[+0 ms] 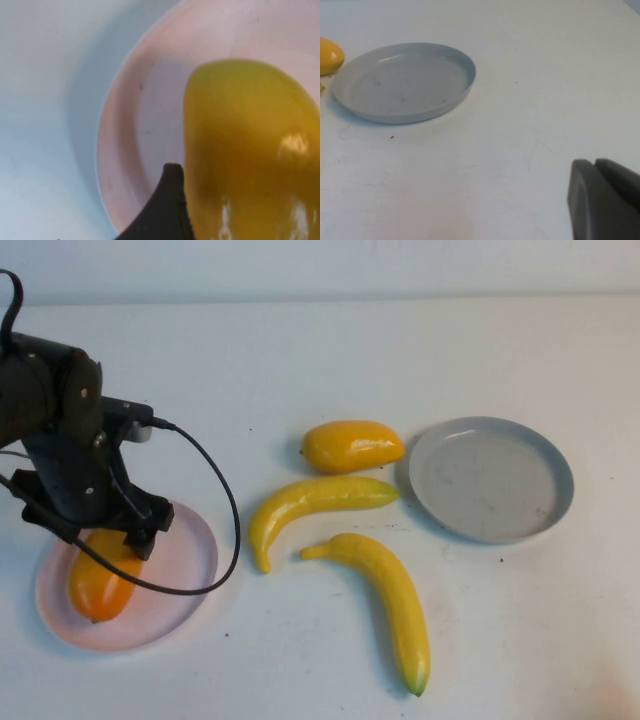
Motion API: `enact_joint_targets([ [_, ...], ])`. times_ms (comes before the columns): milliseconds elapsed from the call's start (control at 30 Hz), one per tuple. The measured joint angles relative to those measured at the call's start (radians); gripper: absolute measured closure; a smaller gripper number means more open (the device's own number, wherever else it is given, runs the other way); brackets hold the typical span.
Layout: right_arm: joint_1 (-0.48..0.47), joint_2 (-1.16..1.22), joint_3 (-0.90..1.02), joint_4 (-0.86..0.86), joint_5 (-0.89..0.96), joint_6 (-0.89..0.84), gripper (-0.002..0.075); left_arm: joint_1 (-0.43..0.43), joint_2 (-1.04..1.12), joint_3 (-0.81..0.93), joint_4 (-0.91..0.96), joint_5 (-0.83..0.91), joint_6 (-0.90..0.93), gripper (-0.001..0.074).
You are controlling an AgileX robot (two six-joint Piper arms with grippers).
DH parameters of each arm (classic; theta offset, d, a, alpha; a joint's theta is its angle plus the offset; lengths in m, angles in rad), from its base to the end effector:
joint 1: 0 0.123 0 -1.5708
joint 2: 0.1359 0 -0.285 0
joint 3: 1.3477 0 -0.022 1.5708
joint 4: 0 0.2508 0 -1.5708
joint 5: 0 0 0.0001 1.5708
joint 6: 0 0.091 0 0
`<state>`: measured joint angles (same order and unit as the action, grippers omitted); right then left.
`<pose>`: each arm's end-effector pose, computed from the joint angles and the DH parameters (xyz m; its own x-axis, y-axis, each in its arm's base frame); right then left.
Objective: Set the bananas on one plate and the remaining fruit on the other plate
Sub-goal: Put one type of fruit in the left plate
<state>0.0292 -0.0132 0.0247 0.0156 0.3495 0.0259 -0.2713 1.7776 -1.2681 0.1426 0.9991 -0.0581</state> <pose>0.0531 0.0020 0.1741 -0.2714 0.0326 -0.9619 -0.0233 0.9989 0.0405 0.3375 -0.0826 0.2194 -0.9470 0.2834 -0.1511 0.2668 0.9561 0.1211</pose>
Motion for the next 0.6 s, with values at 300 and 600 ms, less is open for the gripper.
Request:
enact_joint_targets([
  [300, 0.000, 0.000, 0.000, 0.000, 0.000, 0.000, 0.0741, -0.067, -0.039, -0.126, -0.017, -0.023, 0.160, 0.0085],
  [600, 0.000, 0.000, 0.000, 0.000, 0.000, 0.000, 0.0742, -0.155, 0.081, -0.395, -0.389, -0.135, 0.930, 0.0086],
])
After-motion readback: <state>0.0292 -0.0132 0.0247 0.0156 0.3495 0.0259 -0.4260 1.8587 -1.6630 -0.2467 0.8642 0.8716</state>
